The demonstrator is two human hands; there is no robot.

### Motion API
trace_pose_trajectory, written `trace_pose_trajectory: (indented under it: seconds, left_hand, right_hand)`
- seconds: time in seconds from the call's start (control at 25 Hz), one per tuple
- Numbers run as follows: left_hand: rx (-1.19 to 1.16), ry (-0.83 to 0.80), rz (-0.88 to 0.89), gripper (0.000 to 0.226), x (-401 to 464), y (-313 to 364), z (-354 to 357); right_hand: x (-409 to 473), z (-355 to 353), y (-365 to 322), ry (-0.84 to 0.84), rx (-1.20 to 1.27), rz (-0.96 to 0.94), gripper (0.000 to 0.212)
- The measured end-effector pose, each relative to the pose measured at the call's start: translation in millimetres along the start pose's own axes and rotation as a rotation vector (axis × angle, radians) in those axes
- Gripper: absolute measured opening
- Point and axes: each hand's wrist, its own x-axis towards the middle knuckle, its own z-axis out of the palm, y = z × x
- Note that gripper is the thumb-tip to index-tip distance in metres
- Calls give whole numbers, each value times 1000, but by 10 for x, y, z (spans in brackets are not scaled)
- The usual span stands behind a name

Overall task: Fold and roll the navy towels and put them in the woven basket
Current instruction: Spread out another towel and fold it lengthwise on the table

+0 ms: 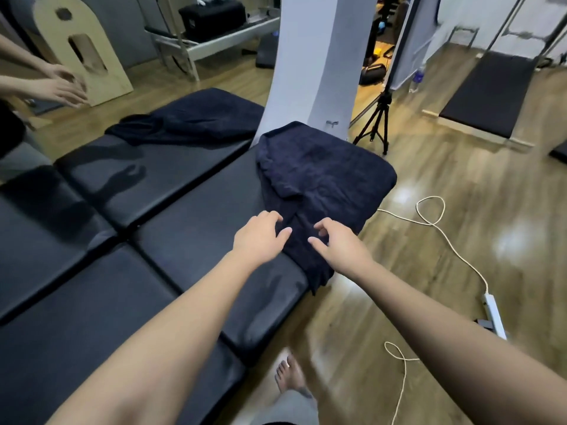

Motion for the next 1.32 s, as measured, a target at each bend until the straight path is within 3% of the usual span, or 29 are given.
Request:
trace_pose_trajectory:
  seconds: [0.44,0.68,0.84,0.96,1.32]
  left_hand:
    - [-660,-61,-408,28,1473,-264,394]
    - [-1078,-66,-706,20,2074,-226,592]
    - [-1198,-158,-842,40,2458,-120,708]
    - [-1262,-138,-924,53,2745,-113,809]
    - [-1532,-115,-1122,60,3161,-299,919]
  right_hand:
    - [1305,105,346,-59,200,150,27]
    - [2088,220,572,-242,258,175,31]
    - [2550,337,682,-345,237,163,32]
    - [2889,419,724,-397,172,94,40]
    - [3453,529,722,-554,172,90,45]
